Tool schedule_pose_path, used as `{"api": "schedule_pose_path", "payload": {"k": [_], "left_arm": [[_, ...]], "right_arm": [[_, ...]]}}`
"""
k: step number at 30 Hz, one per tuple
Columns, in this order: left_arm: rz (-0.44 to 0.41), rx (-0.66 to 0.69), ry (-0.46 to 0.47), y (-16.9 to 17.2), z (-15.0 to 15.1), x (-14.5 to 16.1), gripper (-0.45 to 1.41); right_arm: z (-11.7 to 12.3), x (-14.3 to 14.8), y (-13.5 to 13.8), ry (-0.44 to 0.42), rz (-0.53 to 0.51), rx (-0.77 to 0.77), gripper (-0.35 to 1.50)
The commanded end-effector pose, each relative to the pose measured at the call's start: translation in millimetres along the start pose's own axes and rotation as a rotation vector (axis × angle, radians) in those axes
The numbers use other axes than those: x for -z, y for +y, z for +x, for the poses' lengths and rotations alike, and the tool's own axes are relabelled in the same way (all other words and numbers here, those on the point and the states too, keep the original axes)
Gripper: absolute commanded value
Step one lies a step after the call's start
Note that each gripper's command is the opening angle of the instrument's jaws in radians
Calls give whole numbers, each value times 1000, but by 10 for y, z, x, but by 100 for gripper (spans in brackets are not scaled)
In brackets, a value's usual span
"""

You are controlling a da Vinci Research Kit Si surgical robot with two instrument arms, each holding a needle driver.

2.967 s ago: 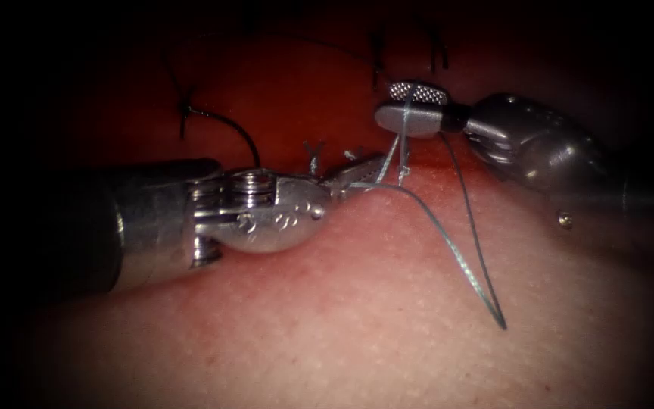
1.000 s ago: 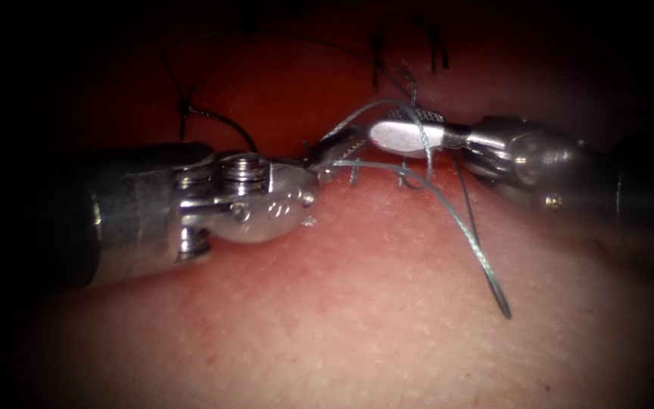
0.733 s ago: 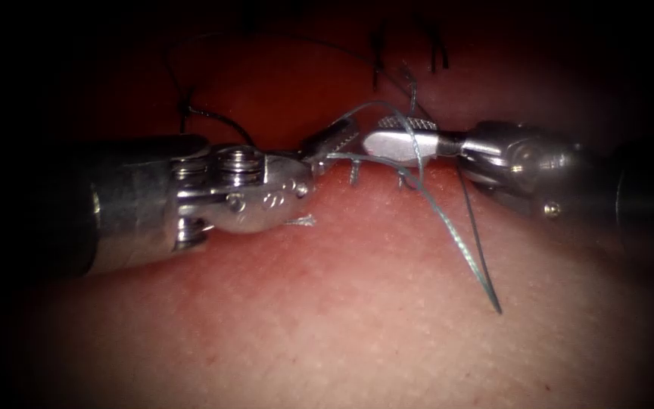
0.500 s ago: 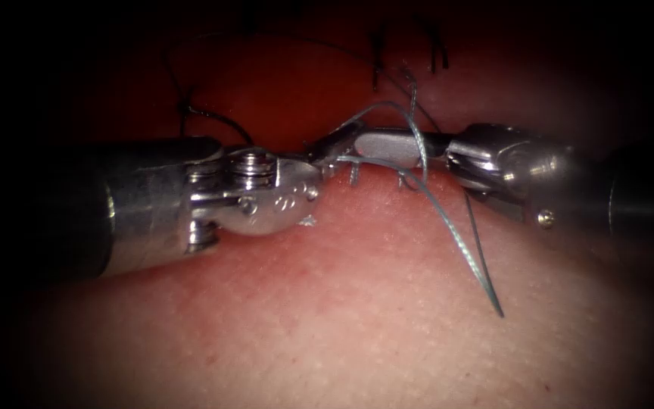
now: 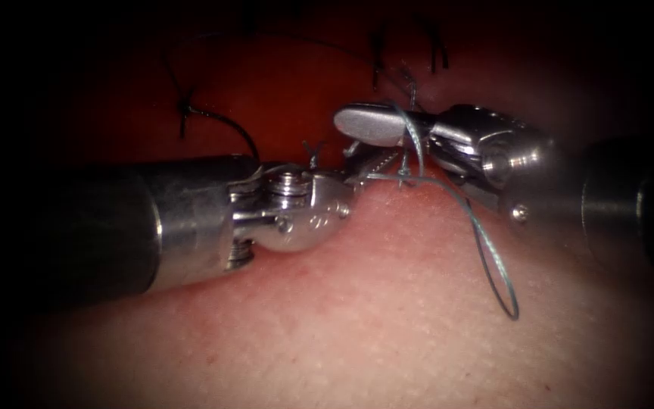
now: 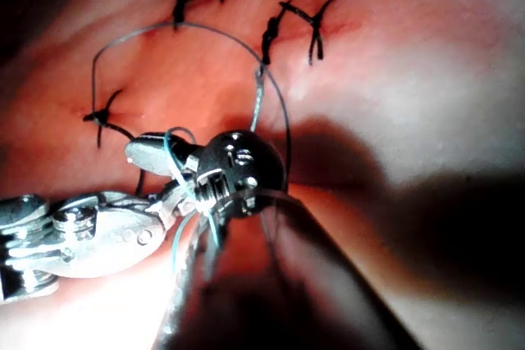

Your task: Wound Closure

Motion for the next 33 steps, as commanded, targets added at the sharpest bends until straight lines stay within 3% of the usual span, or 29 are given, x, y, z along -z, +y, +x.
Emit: {"api": "schedule_pose_path", "payload": {"k": [1,12,14,18,20,21,22,26,33], "left_arm": [[2,-6,3,-1,4,-6,-45],[-9,-82,51,-7,36,8,-45],[-11,-87,53,-9,39,13,-45],[-14,-90,58,-12,38,18,-45],[-15,-90,58,-14,35,19,-45],[-16,-90,51,-14,33,20,-45],[-16,-90,51,-14,33,20,-45],[-15,-97,48,-14,31,19,-45],[-27,-145,34,-13,34,16,-45]], "right_arm": [[-4,-12,2,5,-4,5,-35],[-4,-14,3,37,-101,70,-35],[-2,-9,4,48,-164,95,-27],[5,8,11,54,-276,123,9],[8,14,15,57,-303,124,31],[11,19,19,63,-327,125,51],[11,19,19,63,-327,125,51],[14,25,24,69,-361,126,79],[9,31,37,47,-407,96,93]]}}
